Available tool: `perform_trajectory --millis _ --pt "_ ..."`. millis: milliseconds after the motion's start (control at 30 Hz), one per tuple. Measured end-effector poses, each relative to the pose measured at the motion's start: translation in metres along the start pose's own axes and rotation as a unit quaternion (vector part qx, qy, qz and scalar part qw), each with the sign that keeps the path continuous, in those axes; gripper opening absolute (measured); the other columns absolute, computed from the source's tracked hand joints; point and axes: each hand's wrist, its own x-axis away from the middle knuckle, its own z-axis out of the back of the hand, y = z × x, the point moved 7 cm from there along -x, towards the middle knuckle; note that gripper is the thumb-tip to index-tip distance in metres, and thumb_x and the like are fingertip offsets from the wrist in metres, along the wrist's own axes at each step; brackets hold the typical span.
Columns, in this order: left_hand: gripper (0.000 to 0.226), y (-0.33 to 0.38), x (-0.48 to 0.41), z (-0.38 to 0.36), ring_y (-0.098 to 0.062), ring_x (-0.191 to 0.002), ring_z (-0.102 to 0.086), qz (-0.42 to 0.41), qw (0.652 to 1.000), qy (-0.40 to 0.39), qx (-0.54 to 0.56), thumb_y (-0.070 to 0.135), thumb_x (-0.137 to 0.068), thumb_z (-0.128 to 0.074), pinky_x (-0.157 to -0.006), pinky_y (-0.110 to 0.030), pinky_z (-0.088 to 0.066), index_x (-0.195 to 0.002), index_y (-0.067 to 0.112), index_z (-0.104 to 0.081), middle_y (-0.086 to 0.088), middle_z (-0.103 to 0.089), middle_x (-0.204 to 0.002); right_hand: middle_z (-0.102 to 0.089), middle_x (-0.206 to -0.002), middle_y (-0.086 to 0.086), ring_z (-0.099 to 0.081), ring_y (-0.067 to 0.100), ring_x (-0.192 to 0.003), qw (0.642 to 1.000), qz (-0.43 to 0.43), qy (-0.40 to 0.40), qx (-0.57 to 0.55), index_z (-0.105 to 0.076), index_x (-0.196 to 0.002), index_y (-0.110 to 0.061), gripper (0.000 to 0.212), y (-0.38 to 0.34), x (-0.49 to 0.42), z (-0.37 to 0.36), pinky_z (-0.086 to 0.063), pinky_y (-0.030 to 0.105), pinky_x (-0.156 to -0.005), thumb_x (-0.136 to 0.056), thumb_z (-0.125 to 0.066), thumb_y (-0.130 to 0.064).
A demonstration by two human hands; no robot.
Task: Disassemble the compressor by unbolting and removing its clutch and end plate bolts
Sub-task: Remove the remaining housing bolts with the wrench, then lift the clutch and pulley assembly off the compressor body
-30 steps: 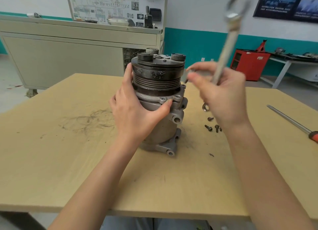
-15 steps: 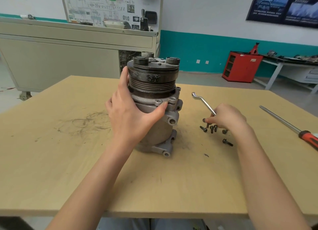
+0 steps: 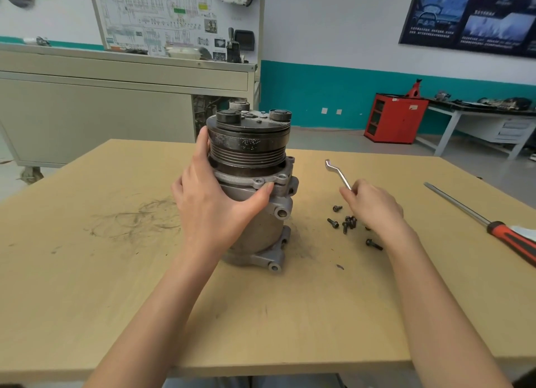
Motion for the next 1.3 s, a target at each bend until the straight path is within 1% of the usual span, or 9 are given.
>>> perform_trajectory --millis 200,567,633,700,767,900,1033,1133,1300 --pt "0.111 0.000 0.000 0.000 -0.024 -0.125 -0.048 -0.004 1.000 0.002 -0.004 0.070 -0.059 -0.054 -0.104 -0.039 -0.025 -0.151 0.018 -0.022 0.000 -0.050 -0.138 -0.066 -0.086 0.006 -0.060 0.032 -0.080 0.979 0.155 0.048 0.126 -0.043 -0.095 -0.022 0.023 -0.015 0.060 -0.028 -0.027 0.033 -0.056 -0.101 -0.029 -0.039" --pt "0.118 -0.004 -0.001 0.002 -0.015 -0.134 -0.041 0.022 0.997 -0.069 0.031 0.078 -0.056 -0.055 -0.112 -0.040 -0.024 -0.153 0.029 -0.009 0.007 -0.040 -0.149 -0.058 -0.109 0.002 -0.065 0.021 -0.093 0.944 0.123 -0.002 0.307 -0.048 -0.121 -0.020 0.026 -0.002 0.069 -0.050 -0.028 0.026 -0.053 -0.102 -0.034 -0.031" --pt "0.125 -0.012 -0.010 0.008 -0.006 -0.133 -0.039 0.047 0.987 -0.114 0.105 0.087 -0.050 -0.059 -0.111 -0.039 -0.032 -0.152 0.038 -0.006 0.015 -0.031 -0.154 -0.054 -0.115 0.001 -0.064 0.022 -0.095 0.963 0.121 0.019 0.240 -0.049 -0.123 -0.022 0.044 -0.012 0.066 -0.024 -0.037 0.028 -0.062 -0.098 -0.030 -0.053" --pt "0.130 -0.019 -0.029 0.018 -0.002 -0.129 -0.040 0.074 0.973 -0.149 0.157 0.090 -0.043 -0.061 -0.102 -0.031 -0.037 -0.152 0.040 -0.009 0.018 -0.025 -0.156 -0.056 -0.114 -0.004 -0.062 0.013 -0.092 0.986 0.148 0.071 -0.009 -0.051 -0.127 -0.025 0.063 -0.030 0.059 0.023 -0.048 0.031 -0.071 -0.085 -0.032 -0.069" --pt "0.133 -0.025 -0.054 0.019 -0.006 -0.133 -0.040 0.098 0.957 -0.212 0.170 0.084 -0.041 -0.066 -0.102 -0.031 -0.037 -0.153 0.039 -0.009 0.016 -0.025 -0.156 -0.057 -0.118 -0.012 -0.057 -0.001 -0.100 0.932 0.201 0.090 -0.287 -0.045 -0.134 -0.028 0.082 -0.058 0.051 0.071 -0.048 0.026 -0.086 -0.072 -0.038 -0.080" --pt "0.128 -0.017 -0.067 0.001 -0.013 -0.141 -0.031 0.103 0.909 -0.376 0.146 0.071 -0.059 -0.073 -0.107 -0.028 -0.029 -0.154 0.033 0.003 0.004 -0.025 -0.158 -0.025 -0.141 -0.031 -0.026 -0.014 -0.127 0.891 0.280 -0.127 -0.334 -0.005 -0.149 -0.035 0.129 -0.137 0.047 0.074 -0.022 0.015 -0.103 -0.042 -0.047 -0.095" --pt "0.125 -0.009 -0.061 -0.009 0.002 -0.130 -0.031 0.082 0.901 -0.401 0.144 0.052 -0.060 -0.072 -0.101 -0.013 -0.027 -0.155 0.025 0.005 0.011 -0.030 -0.153 -0.026 -0.113 -0.038 -0.037 -0.036 -0.091 0.848 0.293 -0.227 -0.380 0.011 -0.149 -0.033 0.115 -0.159 0.045 0.051 -0.029 -0.011 -0.068 -0.068 -0.069 -0.047" --pt "0.124 -0.008 -0.065 -0.012 0.006 -0.119 -0.042 0.079 0.917 -0.359 0.155 0.053 -0.057 -0.073 -0.084 0.000 -0.034 -0.155 0.024 -0.003 0.017 -0.039 -0.136 -0.036 -0.125 -0.023 -0.045 -0.025 -0.100 0.841 0.276 -0.224 -0.408 0.008 -0.149 -0.035 0.109 -0.159 0.039 0.043 -0.034 -0.008 -0.070 -0.076 -0.073 -0.033" --pt "0.098 -0.011 -0.067 -0.013 0.018 -0.100 -0.056 0.084 0.932 -0.285 0.207 0.045 -0.057 -0.088 -0.079 -0.003 -0.045 -0.137 0.028 -0.034 0.021 -0.054 -0.118 -0.050 -0.127 -0.008 -0.052 0.008 -0.117 0.816 0.271 -0.160 -0.486 -0.028 -0.139 -0.030 0.085 -0.160 0.036 0.043 -0.048 0.012 -0.087 -0.071 -0.079 -0.031"
